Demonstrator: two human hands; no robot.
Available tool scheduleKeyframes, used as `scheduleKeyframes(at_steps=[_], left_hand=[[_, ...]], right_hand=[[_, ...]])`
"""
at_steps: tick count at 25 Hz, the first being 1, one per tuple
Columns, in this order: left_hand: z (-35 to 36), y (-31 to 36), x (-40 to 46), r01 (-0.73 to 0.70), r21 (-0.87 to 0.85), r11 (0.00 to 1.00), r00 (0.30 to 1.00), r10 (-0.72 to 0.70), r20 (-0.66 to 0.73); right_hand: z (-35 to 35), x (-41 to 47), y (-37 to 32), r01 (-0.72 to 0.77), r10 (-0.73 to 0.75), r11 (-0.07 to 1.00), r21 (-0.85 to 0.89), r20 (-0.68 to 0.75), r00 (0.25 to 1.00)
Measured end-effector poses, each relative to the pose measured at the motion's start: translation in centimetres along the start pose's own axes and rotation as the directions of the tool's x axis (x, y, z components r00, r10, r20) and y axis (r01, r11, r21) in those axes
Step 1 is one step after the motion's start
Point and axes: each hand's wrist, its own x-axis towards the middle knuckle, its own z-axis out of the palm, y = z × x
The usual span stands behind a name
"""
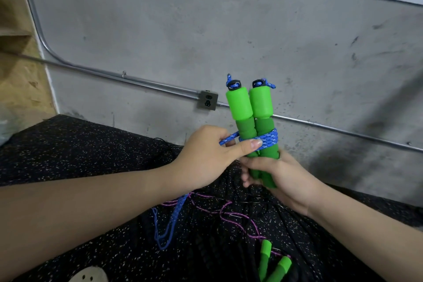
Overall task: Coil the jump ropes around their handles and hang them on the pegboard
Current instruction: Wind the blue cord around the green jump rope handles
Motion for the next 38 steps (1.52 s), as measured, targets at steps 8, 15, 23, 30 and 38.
scheduleKeyframes(at_steps=[8, 15, 23, 30, 38], left_hand=[[0.5, 1.3, -0.7, -0.074, 0.133, 0.988, 0.995, 0.081, -0.055], [-0.1, -0.5, -1.2, -0.067, 0.113, 0.991, 0.994, 0.076, -0.078], [-0.7, -0.6, -1.7, -0.123, -0.035, 0.992, 0.992, 0.122, -0.042], [-0.1, -0.4, -1.8, -0.059, 0.095, 0.994, 0.998, 0.056, 0.031], [-0.4, -1.1, -1.4, -0.067, -0.058, 0.996, 0.995, 0.071, 0.067]], right_hand=[[0.3, 1.0, 1.1, 0.098, -0.14, 0.947, -0.304, -0.117, 0.983], [0.0, -0.7, -1.3, 0.015, 0.101, 0.888, -0.46, 0.226, 0.969], [-0.6, -1.1, -0.7, -0.134, 0.159, 0.985, -0.104, 0.285, 0.945], [1.6, -0.9, 0.8, 0.055, -0.129, 0.787, -0.615, -0.076, 0.989], [1.8, -1.3, -0.1, 0.005, 0.06, 0.94, -0.341, 0.181, 0.982]])
